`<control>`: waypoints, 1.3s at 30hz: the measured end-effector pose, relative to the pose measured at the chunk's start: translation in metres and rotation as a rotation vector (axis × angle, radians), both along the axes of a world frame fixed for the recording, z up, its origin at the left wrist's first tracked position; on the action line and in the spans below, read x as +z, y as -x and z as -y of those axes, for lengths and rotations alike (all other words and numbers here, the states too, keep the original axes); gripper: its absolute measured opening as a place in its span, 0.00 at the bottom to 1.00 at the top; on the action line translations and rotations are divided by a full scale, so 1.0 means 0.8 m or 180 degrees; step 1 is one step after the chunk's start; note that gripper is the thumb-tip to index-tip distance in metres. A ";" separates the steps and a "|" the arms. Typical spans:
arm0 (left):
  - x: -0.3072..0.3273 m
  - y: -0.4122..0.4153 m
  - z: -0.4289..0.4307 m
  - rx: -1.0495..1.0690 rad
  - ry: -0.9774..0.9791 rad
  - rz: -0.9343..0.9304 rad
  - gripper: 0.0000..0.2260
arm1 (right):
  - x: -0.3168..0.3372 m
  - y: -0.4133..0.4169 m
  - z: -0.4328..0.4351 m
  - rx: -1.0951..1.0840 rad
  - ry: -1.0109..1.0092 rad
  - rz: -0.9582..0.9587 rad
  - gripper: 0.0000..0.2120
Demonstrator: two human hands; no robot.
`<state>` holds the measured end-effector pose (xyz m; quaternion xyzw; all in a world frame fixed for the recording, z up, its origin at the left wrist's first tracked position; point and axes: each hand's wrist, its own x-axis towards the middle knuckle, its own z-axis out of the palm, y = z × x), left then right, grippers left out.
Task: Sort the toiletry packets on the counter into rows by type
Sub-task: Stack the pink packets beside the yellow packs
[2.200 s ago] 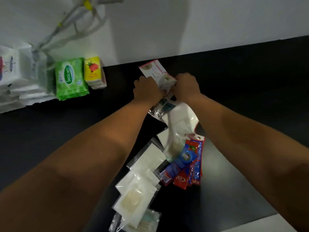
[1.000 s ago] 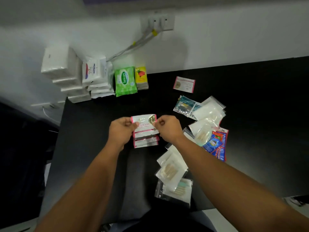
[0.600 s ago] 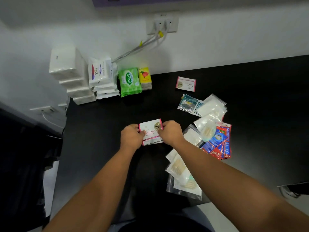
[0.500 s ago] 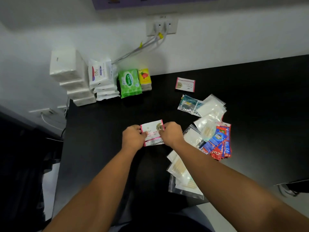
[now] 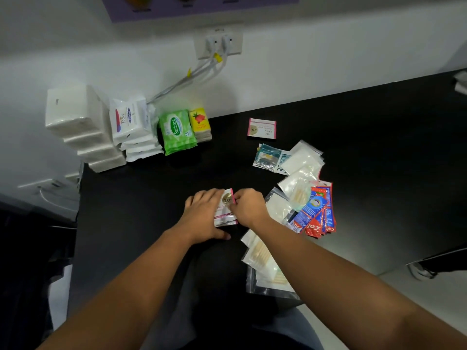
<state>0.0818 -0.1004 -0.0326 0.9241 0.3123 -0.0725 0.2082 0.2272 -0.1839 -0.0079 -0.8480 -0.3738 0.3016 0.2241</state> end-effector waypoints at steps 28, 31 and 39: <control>0.044 -0.276 -0.096 0.1654 0.0358 0.0786 0.15 | 0.016 -0.277 -0.097 0.0141 -0.0278 0.0363 0.13; 0.033 -0.306 -0.104 0.1628 0.0394 0.0685 0.14 | 0.010 -0.293 -0.110 0.0463 -0.0033 0.0443 0.14; 0.013 -0.353 -0.134 0.2662 0.0457 0.0926 0.21 | 0.002 -0.299 -0.119 0.0790 -0.0087 0.0229 0.15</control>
